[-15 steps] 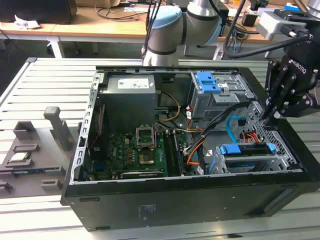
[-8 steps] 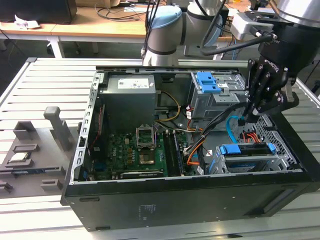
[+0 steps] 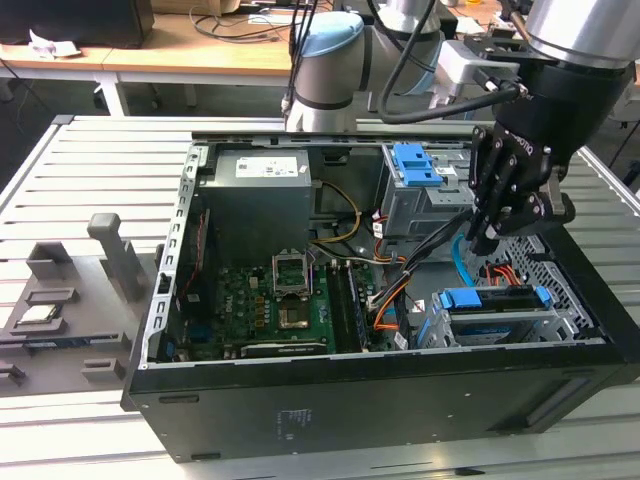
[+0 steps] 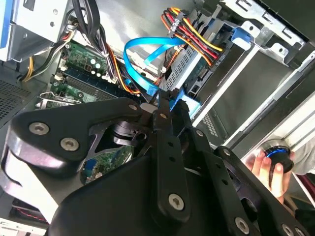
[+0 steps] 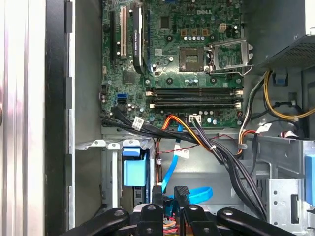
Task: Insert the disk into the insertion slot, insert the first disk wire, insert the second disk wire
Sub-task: 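Insert the second disk wire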
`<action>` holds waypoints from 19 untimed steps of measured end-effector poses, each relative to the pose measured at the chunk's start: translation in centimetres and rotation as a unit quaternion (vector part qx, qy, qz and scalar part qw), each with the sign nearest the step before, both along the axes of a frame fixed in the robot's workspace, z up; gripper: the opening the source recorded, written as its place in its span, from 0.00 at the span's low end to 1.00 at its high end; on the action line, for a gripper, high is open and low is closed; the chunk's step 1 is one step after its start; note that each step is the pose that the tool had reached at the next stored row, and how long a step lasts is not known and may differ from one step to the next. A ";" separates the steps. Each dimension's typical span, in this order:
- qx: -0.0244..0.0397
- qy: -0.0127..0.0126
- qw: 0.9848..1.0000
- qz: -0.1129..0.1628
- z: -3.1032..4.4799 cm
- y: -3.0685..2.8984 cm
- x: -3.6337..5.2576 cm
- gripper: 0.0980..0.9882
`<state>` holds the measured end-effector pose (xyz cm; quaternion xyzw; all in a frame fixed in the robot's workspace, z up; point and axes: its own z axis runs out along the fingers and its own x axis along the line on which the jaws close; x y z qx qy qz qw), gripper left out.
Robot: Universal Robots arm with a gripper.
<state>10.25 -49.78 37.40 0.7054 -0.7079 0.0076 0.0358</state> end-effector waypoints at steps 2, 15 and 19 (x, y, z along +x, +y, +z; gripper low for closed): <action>0.000 0.000 1.000 0.000 0.00 0.00 0.00 0.15; -0.004 0.000 1.000 0.000 -1.28 -2.89 0.48 0.07; -0.004 0.001 1.000 0.000 -2.46 -2.91 1.56 0.07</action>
